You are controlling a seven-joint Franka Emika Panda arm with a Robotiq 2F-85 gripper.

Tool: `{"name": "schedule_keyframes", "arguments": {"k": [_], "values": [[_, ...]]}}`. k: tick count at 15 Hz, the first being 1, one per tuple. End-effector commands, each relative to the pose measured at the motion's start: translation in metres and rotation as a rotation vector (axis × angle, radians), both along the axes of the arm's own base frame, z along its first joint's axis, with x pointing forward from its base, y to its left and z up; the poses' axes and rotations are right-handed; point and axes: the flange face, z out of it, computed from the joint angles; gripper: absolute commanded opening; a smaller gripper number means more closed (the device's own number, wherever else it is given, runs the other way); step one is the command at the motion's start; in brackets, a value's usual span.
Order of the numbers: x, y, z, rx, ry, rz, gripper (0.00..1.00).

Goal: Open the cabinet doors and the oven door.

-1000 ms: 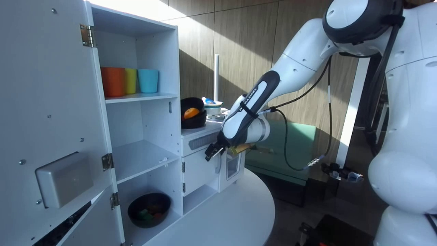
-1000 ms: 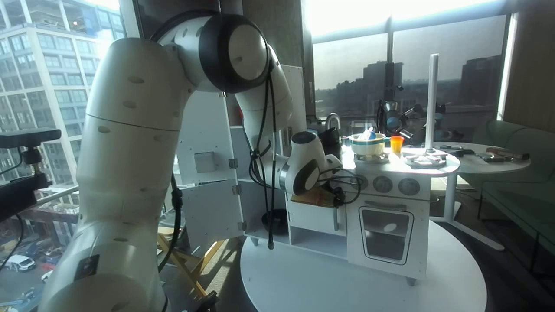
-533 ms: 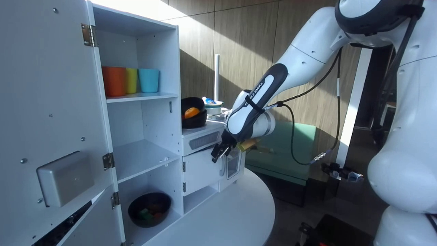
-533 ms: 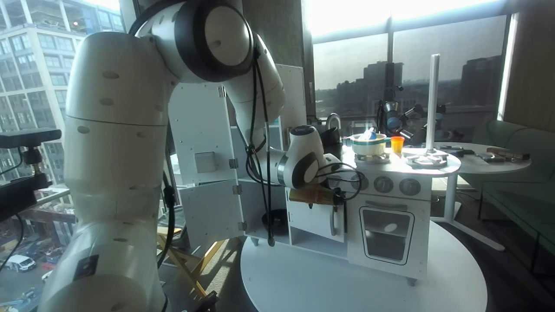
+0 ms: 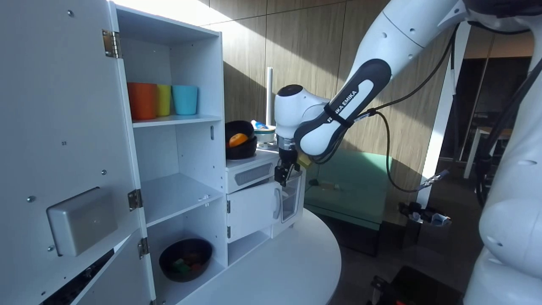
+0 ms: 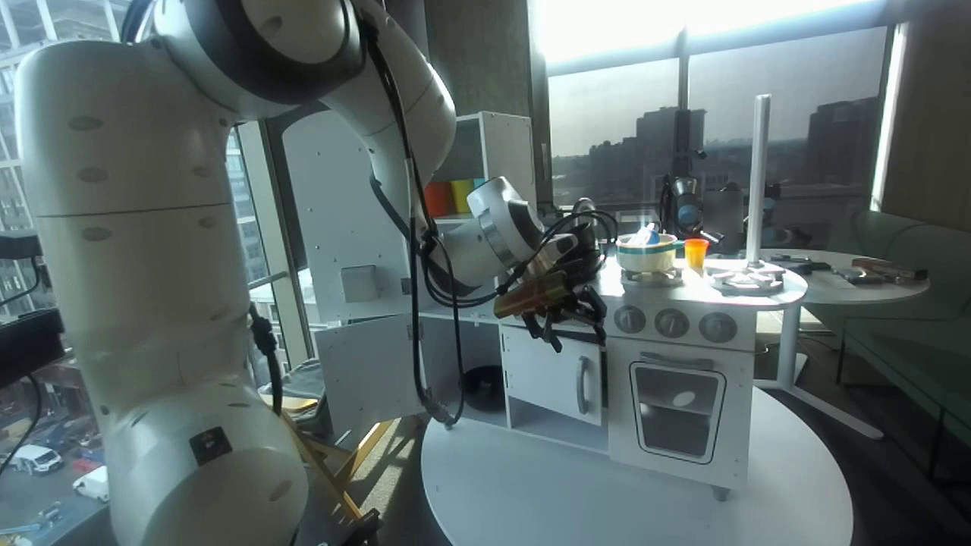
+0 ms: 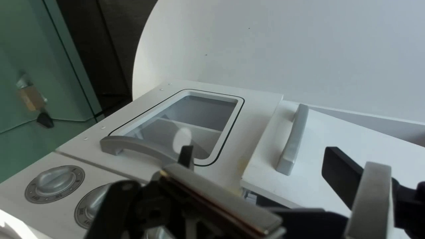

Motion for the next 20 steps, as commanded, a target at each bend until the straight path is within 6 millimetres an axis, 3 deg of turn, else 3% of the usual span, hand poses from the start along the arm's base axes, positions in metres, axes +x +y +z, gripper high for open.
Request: {"name": "schedule_keyframes", "arguments": {"k": [1,7,10,17,20], "values": [[0.018,-0.002,0.009,-0.101,-0.104,-0.127,1.0],[0.036,-0.013,-0.031,-0.111,-0.225,-0.435,1.0],[0.044,-0.016,-0.04,-0.067,-0.263,-0.593,1.0],[0.043,-0.022,-0.007,-0.063,-0.369,-0.735,1.0],[0.043,-0.023,-0.007,0.04,-0.369,-0.801,1.0]]}}
